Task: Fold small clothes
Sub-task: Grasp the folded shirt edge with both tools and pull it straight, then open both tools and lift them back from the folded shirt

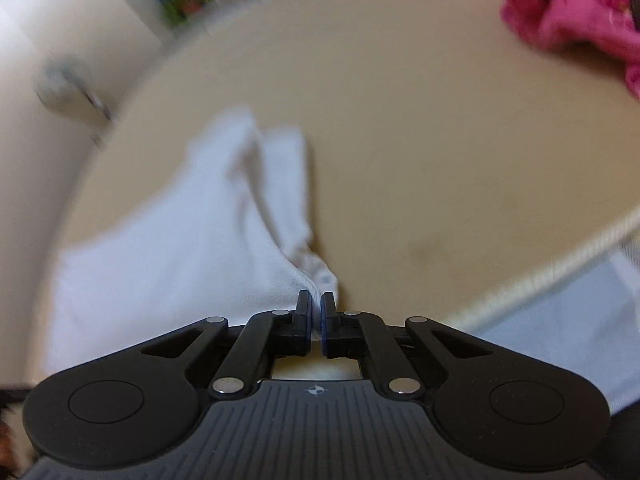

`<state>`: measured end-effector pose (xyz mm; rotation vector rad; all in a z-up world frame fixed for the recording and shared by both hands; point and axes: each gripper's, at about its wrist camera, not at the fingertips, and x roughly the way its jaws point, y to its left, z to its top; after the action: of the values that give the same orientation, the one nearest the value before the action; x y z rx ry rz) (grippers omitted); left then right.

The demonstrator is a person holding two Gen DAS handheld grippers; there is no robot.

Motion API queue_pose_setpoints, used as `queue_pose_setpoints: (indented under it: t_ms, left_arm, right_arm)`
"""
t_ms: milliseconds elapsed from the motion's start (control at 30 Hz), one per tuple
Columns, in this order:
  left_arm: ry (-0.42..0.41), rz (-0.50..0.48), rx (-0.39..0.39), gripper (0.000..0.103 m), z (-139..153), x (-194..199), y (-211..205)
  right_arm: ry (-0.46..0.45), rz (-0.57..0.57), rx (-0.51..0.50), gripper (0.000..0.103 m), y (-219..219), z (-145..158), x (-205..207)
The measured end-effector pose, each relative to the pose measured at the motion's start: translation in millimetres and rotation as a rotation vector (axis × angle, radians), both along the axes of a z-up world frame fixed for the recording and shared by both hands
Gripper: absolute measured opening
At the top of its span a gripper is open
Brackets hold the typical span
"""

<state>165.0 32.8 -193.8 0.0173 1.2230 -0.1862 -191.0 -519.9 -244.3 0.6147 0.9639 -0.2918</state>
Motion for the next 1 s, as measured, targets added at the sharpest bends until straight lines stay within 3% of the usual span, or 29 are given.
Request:
queue_pose_setpoints:
  t_ms: [67,200,267,367,433,500,567,667,767,867,933,967,1000]
  left_arm:
    - [-0.012,0.018,0.014,0.036,3.9,-2.0,1.8]
    - [-0.055,0.008,0.068,0.063,16.8,-11.6,10.1]
    - [-0.087,0.018,0.117,0.065,27.9,-18.6,13.9]
    - [-0.137,0.069,0.235,0.069,41.3,-23.6,16.0]
    - [-0.183,0.112,0.241,0.070,50.3,-22.7,13.4]
    - [-0.207,0.141,0.168,0.074,61.8,-16.7,6.2]
    - [-0.224,0.138,0.091,0.083,67.0,-8.9,-7.9]
    - [-0.220,0.082,0.044,0.084,58.8,6.6,-34.6]
    - [-0.171,0.041,0.128,0.084,31.4,21.3,-51.4]
    - [-0.114,0.074,0.236,0.084,5.2,30.9,-40.2]
    - [-0.104,0.122,0.233,0.090,-0.8,29.9,-17.0]
    - [-0.105,0.148,0.212,0.095,2.5,24.6,-3.8]
    - [-0.106,0.174,0.199,0.097,5.4,19.9,8.0]
  right_arm:
    - [0.017,0.000,-0.030,0.004,8.3,-3.1,0.1]
    - [0.021,-0.043,-0.034,0.008,15.3,24.4,0.4]
    - [0.055,-0.063,-0.110,0.026,21.4,41.0,0.7]
    - [0.059,-0.049,-0.285,0.028,36.9,71.8,4.5]
    - [-0.004,-0.014,-0.282,0.028,46.1,93.3,16.2]
    - [-0.074,0.039,-0.267,0.028,59.5,108.5,33.8]
    - [-0.124,0.094,-0.266,0.028,75.4,113.7,60.0]
    - [-0.159,0.161,-0.247,0.028,94.9,104.9,104.6]
    - [-0.105,0.177,-0.227,0.027,94.5,84.2,143.5]
    - [-0.028,0.124,-0.224,0.023,81.4,69.5,169.1]
    - [-0.042,0.068,-0.206,0.024,70.6,73.8,173.7]
    - [-0.028,0.039,-0.217,0.036,64.8,78.1,176.6]
    - [-0.027,0.012,-0.220,0.038,60.3,82.1,178.0]
